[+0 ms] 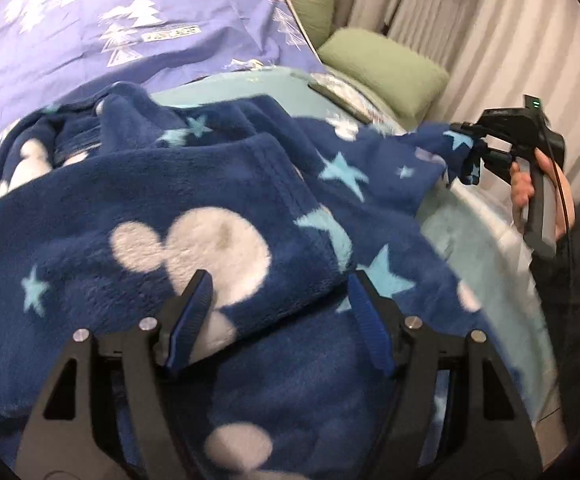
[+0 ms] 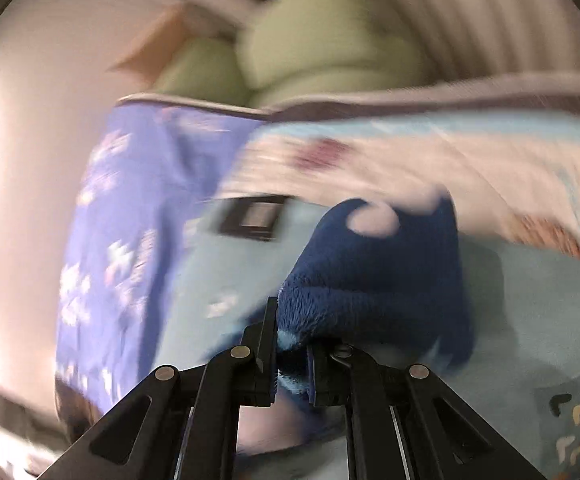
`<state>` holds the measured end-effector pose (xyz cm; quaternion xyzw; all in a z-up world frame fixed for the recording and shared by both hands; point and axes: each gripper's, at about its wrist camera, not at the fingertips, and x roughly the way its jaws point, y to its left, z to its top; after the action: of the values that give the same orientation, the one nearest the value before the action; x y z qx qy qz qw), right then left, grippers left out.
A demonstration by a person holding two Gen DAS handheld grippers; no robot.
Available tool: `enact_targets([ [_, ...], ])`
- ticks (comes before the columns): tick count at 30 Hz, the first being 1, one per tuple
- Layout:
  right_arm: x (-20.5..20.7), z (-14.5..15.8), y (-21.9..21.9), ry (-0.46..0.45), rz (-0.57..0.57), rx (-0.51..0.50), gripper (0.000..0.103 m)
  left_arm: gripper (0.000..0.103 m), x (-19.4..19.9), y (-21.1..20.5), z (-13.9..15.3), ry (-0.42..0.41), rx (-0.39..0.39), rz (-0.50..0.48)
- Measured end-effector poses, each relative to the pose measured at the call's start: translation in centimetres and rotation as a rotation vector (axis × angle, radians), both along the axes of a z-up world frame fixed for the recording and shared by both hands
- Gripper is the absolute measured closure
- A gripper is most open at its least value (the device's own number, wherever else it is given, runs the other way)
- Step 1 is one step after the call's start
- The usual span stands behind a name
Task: Fold small clothes
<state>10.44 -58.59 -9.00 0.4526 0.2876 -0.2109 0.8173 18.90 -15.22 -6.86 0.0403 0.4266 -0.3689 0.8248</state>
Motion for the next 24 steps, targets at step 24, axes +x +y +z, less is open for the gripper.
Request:
enact_targets([
  [24, 3.4, -1.4, 38.6, 0.053, 1.125, -0.466, 0.058, 0.024, 2.4, 17.8, 0.2, 0.195, -0.302, 0.352],
])
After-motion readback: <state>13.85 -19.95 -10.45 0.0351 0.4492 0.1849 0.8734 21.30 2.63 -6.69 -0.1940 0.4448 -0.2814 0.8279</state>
